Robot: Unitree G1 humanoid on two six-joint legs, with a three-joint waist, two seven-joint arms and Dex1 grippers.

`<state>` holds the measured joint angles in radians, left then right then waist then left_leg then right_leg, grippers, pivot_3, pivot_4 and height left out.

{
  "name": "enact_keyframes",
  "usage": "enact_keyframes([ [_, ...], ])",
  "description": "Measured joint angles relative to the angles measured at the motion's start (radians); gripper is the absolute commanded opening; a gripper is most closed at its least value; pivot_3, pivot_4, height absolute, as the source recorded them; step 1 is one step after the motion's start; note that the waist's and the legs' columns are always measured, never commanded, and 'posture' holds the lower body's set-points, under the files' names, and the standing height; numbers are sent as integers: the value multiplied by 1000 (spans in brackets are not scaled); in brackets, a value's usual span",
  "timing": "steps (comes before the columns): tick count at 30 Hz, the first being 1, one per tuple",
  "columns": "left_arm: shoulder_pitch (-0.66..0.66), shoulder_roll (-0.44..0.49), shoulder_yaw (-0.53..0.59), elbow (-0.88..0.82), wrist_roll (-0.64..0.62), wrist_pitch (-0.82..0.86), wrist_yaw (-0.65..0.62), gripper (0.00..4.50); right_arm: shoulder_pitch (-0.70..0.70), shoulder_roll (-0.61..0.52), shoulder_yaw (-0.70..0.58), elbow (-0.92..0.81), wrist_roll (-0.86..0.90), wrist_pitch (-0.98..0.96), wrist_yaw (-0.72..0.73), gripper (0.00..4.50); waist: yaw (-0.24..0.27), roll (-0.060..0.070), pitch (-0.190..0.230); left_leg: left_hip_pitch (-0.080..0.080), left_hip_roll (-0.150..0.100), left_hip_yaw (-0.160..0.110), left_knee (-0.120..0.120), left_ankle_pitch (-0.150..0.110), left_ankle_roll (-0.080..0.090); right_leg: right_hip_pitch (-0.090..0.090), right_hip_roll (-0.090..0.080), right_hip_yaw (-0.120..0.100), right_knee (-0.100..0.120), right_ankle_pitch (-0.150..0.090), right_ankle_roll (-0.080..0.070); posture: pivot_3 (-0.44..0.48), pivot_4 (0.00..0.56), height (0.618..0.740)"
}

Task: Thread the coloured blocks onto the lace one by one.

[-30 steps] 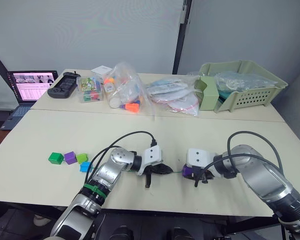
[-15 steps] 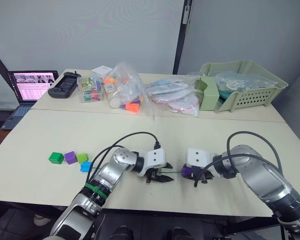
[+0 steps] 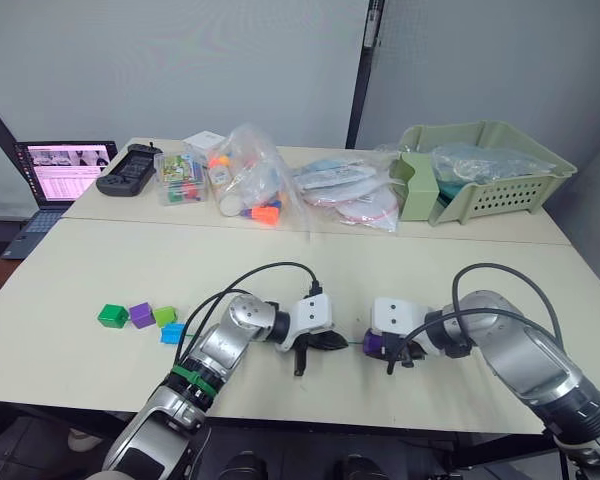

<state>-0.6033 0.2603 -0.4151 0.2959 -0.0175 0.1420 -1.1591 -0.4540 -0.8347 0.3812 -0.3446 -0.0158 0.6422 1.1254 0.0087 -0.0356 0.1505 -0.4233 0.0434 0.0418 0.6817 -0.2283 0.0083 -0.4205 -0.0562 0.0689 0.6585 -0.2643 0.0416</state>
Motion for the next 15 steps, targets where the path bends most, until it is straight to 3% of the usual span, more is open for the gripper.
enact_keyframes([
  [10, -9, -36, -1, 1, 4, 1, 25, 0, -7, 12, 6, 1, -2, 4, -3, 1299, -1, 0, 0, 0, 0, 0, 0, 0, 0, 0, 0, 0, 0, 0, 0, 0, 150, 732],
  [11, -9, -33, 0, 1, 1, 8, 24, 574, -7, 15, 6, 1, -2, 4, -4, 1299, -1, 0, 0, 0, 0, 0, 0, 0, 0, 0, 0, 0, 0, 0, 0, 0, 150, 732],
  [15, -8, -20, 4, -3, -14, 21, 14, 1816, -8, 23, 7, 1, -3, 5, -10, 1299, -3, 0, 0, 0, 0, 0, 0, 0, 0, 0, 0, 0, 0, 0, 0, 0, 150, 732],
])
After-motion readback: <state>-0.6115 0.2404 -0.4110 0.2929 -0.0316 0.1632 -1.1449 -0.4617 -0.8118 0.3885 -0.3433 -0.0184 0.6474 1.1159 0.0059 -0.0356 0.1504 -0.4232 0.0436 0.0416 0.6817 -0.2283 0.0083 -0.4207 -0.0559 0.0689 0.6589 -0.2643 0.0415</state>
